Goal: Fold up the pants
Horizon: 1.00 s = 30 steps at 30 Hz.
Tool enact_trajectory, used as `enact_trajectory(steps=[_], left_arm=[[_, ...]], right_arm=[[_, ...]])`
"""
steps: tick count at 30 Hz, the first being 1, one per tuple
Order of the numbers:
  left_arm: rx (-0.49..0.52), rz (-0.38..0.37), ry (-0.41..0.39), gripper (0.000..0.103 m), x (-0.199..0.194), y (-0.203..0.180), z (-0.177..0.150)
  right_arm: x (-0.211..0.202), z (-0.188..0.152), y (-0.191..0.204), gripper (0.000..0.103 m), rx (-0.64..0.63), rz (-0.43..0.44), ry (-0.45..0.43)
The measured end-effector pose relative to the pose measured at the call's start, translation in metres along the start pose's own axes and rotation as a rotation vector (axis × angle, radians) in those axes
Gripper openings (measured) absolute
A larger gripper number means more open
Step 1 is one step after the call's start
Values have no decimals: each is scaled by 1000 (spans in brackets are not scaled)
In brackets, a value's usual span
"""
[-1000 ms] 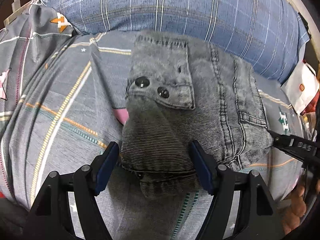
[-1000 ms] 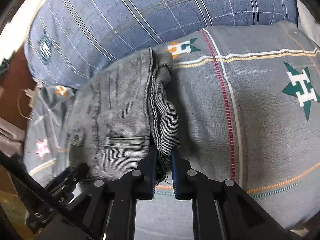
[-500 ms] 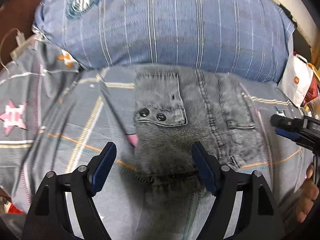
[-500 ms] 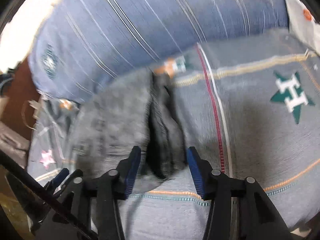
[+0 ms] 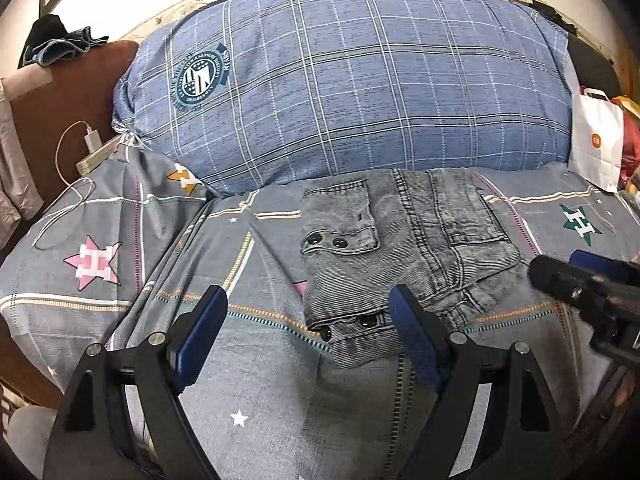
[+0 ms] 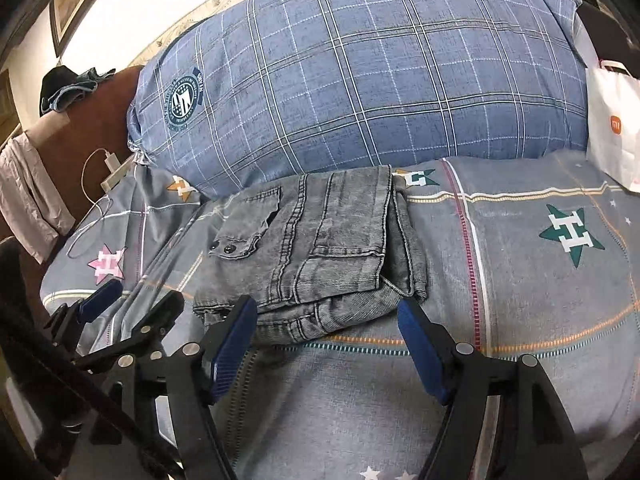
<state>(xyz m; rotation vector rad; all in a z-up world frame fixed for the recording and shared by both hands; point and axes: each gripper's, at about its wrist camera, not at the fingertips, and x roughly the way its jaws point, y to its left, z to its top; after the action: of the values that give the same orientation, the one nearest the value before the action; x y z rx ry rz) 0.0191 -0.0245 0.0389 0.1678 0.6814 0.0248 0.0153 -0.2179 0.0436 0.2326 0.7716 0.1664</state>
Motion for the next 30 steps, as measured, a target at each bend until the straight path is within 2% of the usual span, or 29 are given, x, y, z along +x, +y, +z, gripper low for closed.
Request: enact_trajectory(steps=[4, 7, 12, 15, 20, 30], left_arm=[[17, 18, 29, 83, 4, -4, -1], [7, -7, 41, 83, 2, -4, -1], [-25, -24, -4, 83, -5, 0, 0], [-28, -22, 8, 83, -2, -1, -2], [-23, -12, 39, 83, 5, -2, -4], [-40, -15, 40, 83, 5, 2, -4]], right_arm=[[1, 4, -12, 74, 49, 15, -5], [-1, 2, -11, 74, 36, 4, -8], [-5, 1, -4, 74, -9, -28, -29], [-6, 2, -2, 74, -22, -22, -34], [-3, 2, -4, 74, -18, -17, -18], [3, 0, -8, 74, 0, -19, 4]])
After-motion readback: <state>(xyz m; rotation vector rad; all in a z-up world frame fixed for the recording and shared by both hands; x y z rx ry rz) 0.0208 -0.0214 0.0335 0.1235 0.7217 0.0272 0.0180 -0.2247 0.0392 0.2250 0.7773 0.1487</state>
